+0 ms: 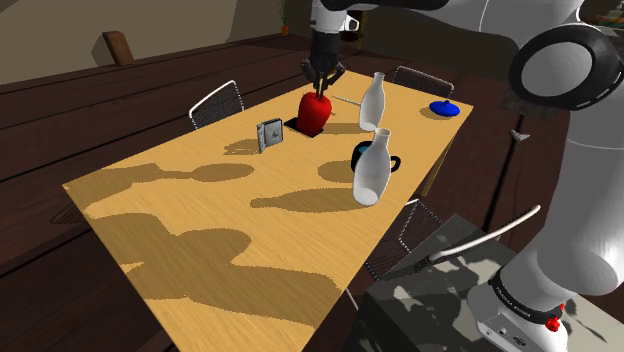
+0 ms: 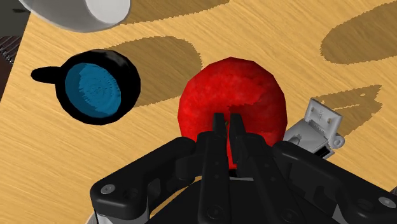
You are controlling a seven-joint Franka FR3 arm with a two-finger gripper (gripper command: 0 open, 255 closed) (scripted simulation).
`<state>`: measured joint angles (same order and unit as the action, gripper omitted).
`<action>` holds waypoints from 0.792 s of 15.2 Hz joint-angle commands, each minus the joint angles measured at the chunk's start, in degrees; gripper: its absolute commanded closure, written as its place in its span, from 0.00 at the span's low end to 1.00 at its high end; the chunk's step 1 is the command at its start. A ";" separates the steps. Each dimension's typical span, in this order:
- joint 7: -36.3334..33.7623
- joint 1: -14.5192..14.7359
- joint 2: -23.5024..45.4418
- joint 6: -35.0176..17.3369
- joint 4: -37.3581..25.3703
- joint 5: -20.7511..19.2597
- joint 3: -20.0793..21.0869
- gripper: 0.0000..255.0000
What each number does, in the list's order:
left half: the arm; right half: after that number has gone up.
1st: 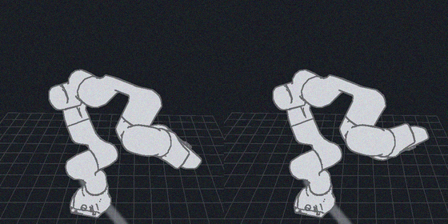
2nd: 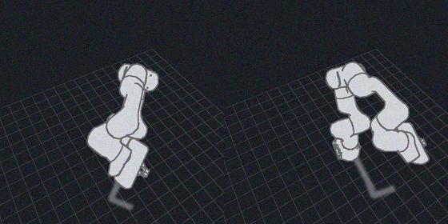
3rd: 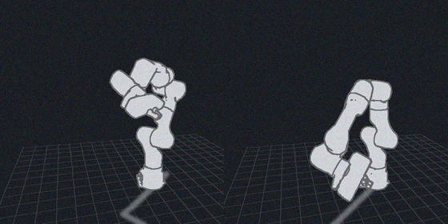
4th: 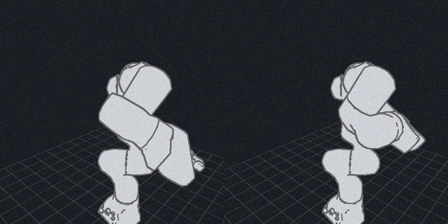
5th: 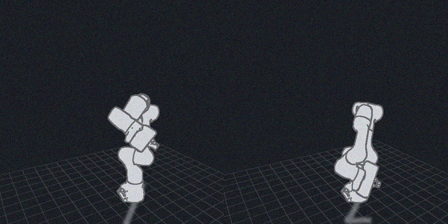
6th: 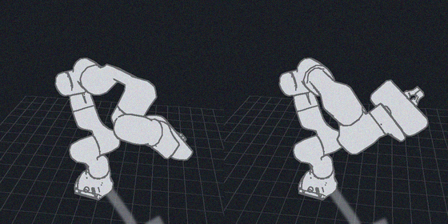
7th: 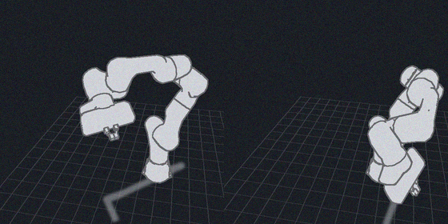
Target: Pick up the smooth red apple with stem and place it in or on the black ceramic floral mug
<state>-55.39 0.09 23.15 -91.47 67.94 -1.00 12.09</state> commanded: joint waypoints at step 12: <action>9.91 -7.87 -16.51 2.64 14.16 3.76 -3.00 1.00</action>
<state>-46.87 -6.88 8.30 -89.42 80.97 2.39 9.59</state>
